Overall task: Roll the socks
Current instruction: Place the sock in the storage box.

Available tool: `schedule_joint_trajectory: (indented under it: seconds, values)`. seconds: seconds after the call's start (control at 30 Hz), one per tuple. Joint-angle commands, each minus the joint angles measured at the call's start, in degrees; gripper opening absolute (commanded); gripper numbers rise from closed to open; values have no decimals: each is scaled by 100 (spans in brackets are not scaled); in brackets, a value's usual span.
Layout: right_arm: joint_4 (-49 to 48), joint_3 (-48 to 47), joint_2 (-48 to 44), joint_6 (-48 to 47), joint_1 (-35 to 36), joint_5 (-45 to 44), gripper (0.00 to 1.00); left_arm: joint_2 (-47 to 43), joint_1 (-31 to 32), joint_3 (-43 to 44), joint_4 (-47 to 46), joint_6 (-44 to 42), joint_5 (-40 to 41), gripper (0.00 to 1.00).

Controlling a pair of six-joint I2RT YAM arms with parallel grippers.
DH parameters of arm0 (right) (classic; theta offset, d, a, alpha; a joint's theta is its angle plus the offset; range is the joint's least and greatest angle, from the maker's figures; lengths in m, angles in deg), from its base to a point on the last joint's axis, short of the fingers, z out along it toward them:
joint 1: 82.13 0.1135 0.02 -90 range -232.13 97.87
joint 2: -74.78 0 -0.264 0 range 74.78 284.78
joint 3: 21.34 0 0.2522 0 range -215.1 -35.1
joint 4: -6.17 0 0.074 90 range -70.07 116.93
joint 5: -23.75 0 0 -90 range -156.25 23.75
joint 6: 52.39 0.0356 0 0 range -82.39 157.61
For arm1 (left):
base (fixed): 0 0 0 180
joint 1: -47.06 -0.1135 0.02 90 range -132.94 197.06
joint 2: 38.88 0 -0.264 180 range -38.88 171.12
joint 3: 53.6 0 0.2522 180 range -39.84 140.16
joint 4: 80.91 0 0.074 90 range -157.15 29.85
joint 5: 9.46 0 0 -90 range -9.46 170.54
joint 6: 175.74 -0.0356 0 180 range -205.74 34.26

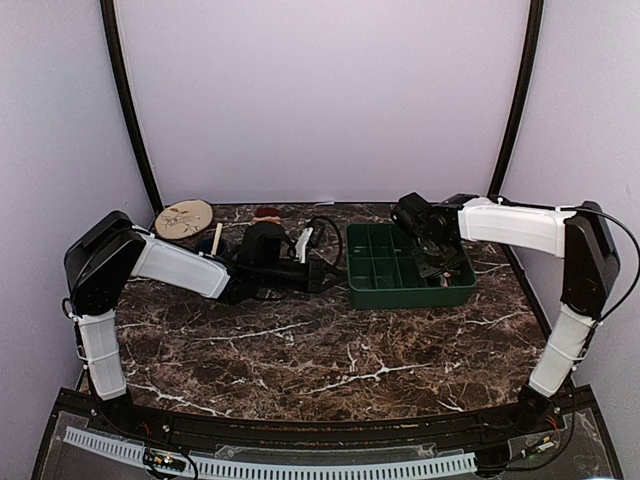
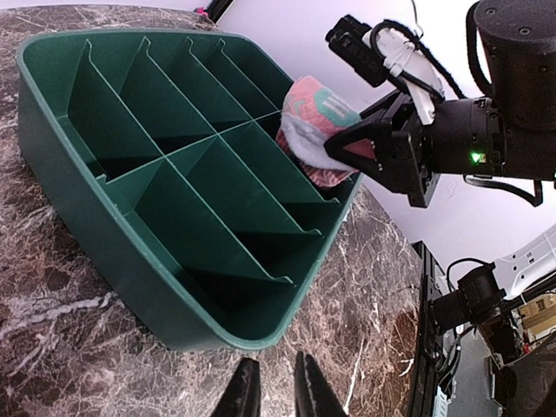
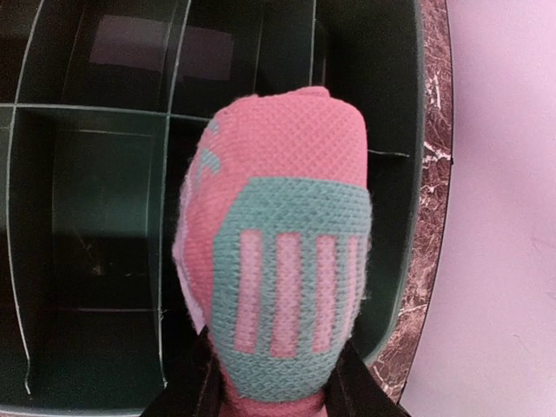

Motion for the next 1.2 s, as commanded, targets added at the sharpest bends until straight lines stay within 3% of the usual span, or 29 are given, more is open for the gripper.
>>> schedule_joint_trajectory:
  seconds: [0.0,0.33,1.17]
  values:
    - [125,-340,-276,55,52,-588,0,-287,17,-60,95,-128,-88,17]
    - [650,-701,-427,-230,-25,-1256,0,-200,16,-58,22,-97,-95,17]
    - [-321,-31,605,-346,122,-342,0,-117,16,-28,79,-52,-167,17]
